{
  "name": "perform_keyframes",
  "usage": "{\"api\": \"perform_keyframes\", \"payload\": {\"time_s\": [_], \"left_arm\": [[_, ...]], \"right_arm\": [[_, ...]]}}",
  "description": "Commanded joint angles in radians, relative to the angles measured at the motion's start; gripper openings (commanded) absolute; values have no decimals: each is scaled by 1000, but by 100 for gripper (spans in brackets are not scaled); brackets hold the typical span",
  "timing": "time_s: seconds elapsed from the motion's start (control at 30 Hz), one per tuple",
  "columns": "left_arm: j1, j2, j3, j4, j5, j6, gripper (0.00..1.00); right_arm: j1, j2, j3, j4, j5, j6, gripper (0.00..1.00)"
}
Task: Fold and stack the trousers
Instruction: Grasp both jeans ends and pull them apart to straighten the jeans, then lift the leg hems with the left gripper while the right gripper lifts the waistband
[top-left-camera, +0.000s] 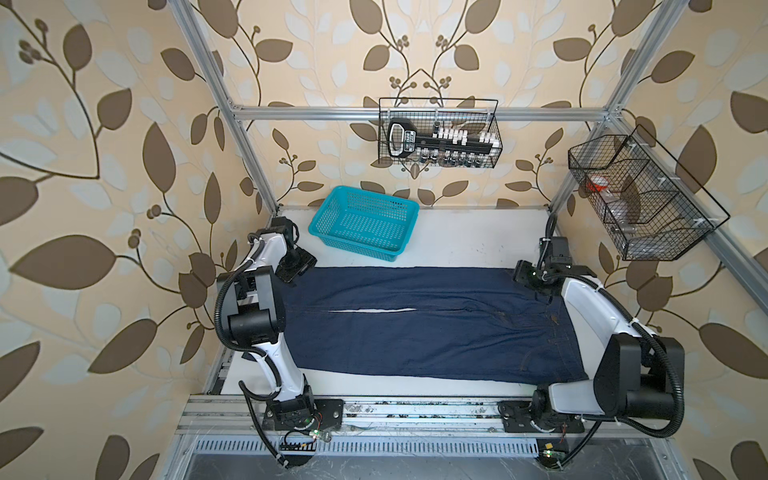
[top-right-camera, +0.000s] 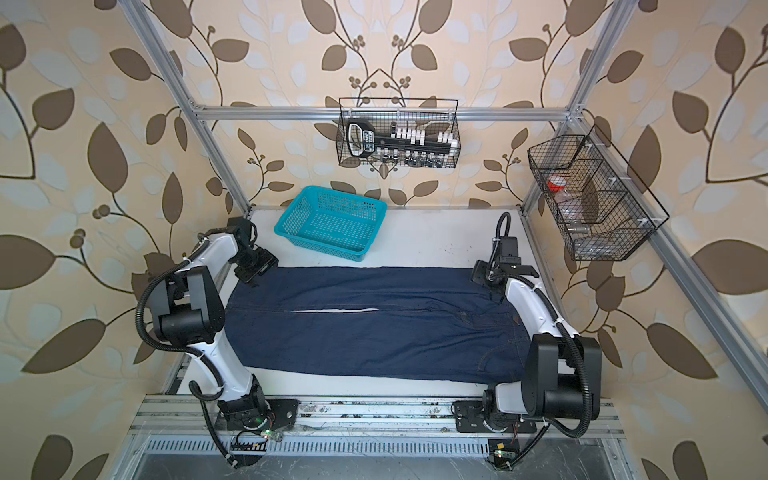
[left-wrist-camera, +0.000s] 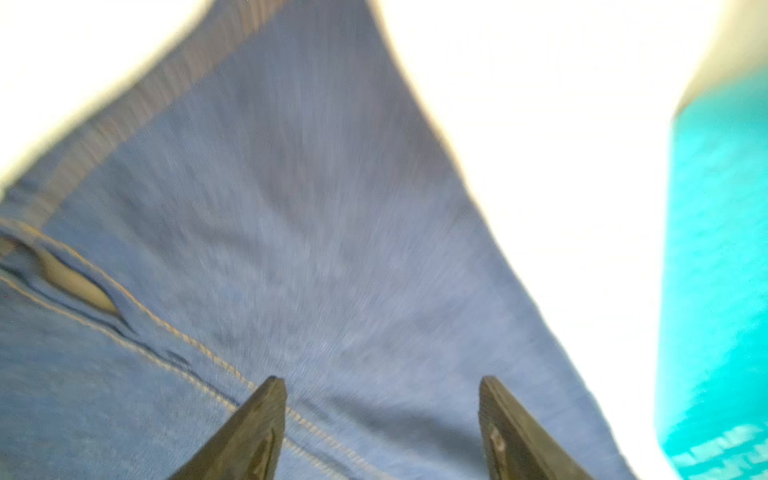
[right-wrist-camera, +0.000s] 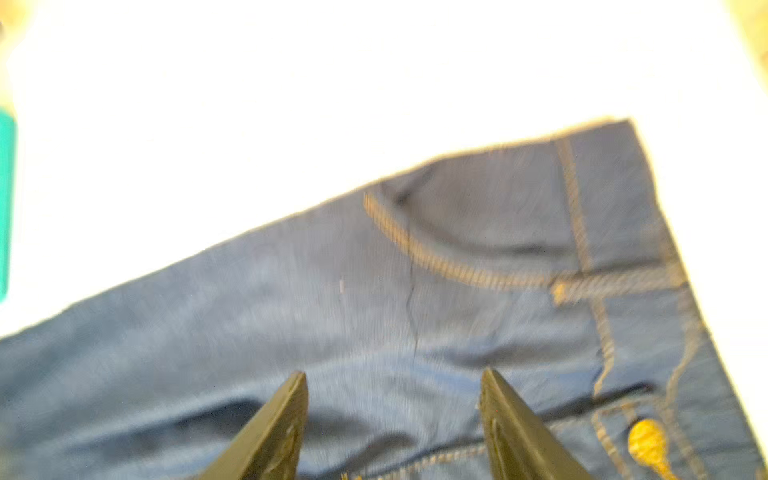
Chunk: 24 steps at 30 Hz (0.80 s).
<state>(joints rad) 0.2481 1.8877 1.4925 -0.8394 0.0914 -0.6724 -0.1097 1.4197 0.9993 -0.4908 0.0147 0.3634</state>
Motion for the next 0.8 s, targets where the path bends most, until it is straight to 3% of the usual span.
{"api": "perform_keyframes", "payload": {"time_s": [0.0,0.07,0.2,0.37,0.77], "left_arm": [[16,72,127,-123,-77,-97,74],[17,133,203,-171,-126,-145,73],[31,259,327,-256,-111,-197,72],[39,372,470,-310,-156,-182,70],[57,539,640,-371,-219,-100,60]], "right_arm": [[-18,75,70,-43,17,14,67],[-23,113,106,-38,5,20,67],[-41,168,149,-33,-9,32,67],[-66,225,185,-36,-10,20,67],[-96,416,356,-163,63,87,68]]}}
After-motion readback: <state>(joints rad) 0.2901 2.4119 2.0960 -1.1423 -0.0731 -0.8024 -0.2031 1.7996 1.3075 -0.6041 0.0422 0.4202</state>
